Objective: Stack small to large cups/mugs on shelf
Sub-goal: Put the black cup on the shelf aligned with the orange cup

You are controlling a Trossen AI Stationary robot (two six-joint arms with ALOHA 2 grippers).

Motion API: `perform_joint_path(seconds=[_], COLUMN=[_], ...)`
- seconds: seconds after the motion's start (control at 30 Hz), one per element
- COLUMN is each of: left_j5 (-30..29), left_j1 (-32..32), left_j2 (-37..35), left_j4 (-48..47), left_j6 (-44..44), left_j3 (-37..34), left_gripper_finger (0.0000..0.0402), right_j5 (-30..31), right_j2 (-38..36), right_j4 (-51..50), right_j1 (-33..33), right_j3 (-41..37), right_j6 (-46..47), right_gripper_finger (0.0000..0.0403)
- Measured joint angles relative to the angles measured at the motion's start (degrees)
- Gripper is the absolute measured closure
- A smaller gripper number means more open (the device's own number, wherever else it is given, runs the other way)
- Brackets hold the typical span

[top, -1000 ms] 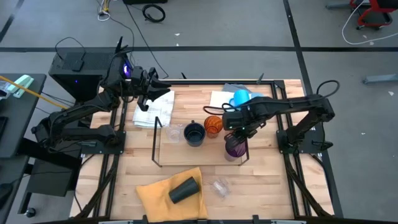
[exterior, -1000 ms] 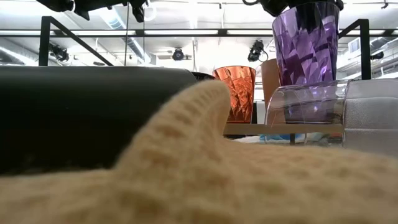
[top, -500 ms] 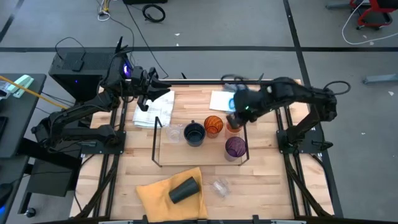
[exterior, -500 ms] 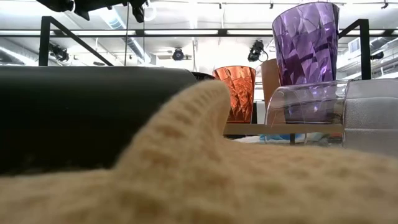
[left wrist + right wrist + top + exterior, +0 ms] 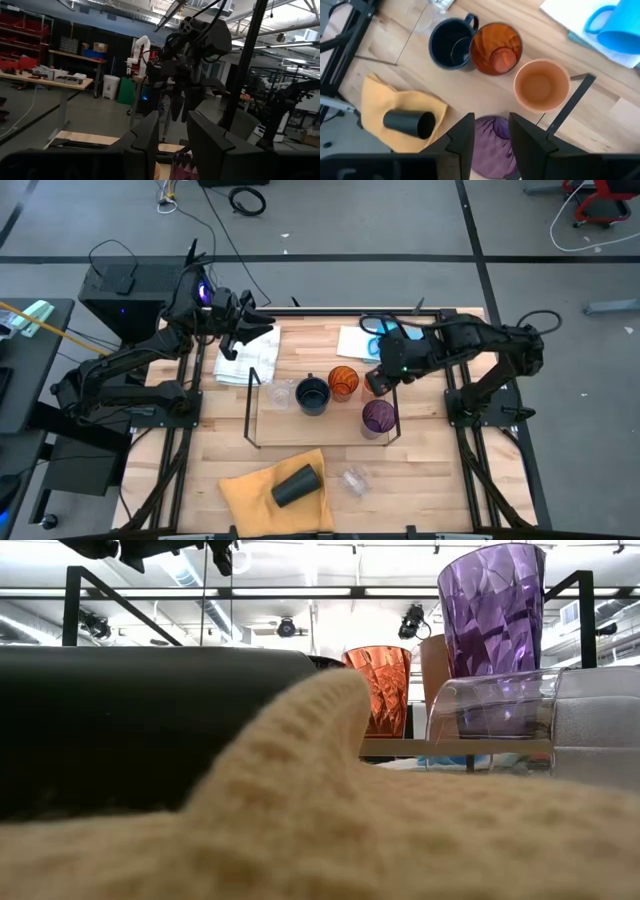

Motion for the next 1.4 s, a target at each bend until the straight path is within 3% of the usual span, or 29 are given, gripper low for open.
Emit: perform_joint_path(seconds=[0.27,1.13,1.27,1.4], left_j5=[0.7,0.83,7.51,10.49], left_j1=[0.0,-0.01,-2.31,-9.82], left_j2=[0.0,0.0,-0.01,-0.02], left_j4=[0.0,-0.04,0.54,0.53], left_j6=[-0.4,-1.95,-6.38,-8.05], left_j3=[0.0,0.0,0.01,0.02], left_gripper_finger=[0.0294,0.0294,0.0294,0.0294], right_j5=[3.26,3.27,3.38,3.37], right_j2=[0.01,0.01,0.01,0.01], right_j4=[0.0,-0.01,-0.02,2.78], right_j1=[3.02,3.24,4.13,6.46], right_j3=[-0.01,-0.05,-0.05,-0.05], right_j6=[2.87,2.1,1.45,1.09], right_gripper_finger=[0.0277,0.0277,0.0277,0.0277])
